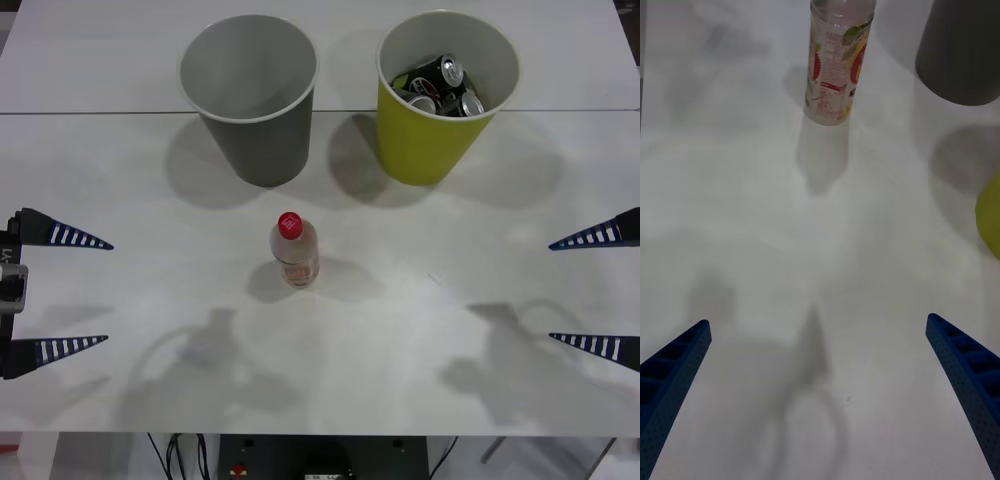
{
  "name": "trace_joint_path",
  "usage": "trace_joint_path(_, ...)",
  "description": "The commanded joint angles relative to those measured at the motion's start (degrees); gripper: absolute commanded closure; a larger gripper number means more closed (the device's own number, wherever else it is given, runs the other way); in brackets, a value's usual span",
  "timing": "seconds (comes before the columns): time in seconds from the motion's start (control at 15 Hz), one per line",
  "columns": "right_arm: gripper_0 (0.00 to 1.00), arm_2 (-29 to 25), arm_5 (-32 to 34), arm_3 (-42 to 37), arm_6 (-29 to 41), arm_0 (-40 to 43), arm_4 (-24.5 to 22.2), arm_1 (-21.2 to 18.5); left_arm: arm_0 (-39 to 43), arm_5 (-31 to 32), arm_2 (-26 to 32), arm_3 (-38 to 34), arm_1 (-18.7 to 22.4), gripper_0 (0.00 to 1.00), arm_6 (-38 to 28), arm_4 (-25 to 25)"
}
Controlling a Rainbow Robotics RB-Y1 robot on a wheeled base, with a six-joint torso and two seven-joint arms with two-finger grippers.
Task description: Put the can into the green bin and the plastic bottle into the gray bin
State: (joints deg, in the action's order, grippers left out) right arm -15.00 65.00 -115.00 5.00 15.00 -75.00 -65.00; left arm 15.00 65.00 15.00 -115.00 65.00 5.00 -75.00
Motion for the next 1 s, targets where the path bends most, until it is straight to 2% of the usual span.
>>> trace_joint_path(0.07,0.0,0.0,0.0,0.0,0.0,0.0,0.0,0.0,0.0,0.0,0.0,0.0,0.0,0.0,0.0,0.0)
trace_joint_path(0.47,0.0,0.0,0.0,0.0,0.0,0.0,0.0,0.0,0.64,-0.49,0.03,1.01,-1.54,0.0,-0.08,0.64)
trace_joint_path(0.67,0.0,0.0,0.0,0.0,0.0,0.0,0.0,0.0,0.21,-0.75,-0.15,2.06,-5.67,0.0,0.36,1.17)
trace_joint_path(0.8,0.0,0.0,0.0,0.0,0.0,0.0,0.0,0.0,-1.29,-0.75,-2.78,4.17,-8.31,0.0,0.71,2.31)
trace_joint_path(1.0,0.0,0.0,0.0,0.0,0.0,0.0,0.0,0.0,-6.74,-0.75,-8.67,11.03,-8.93,0.0,3.44,6.53)
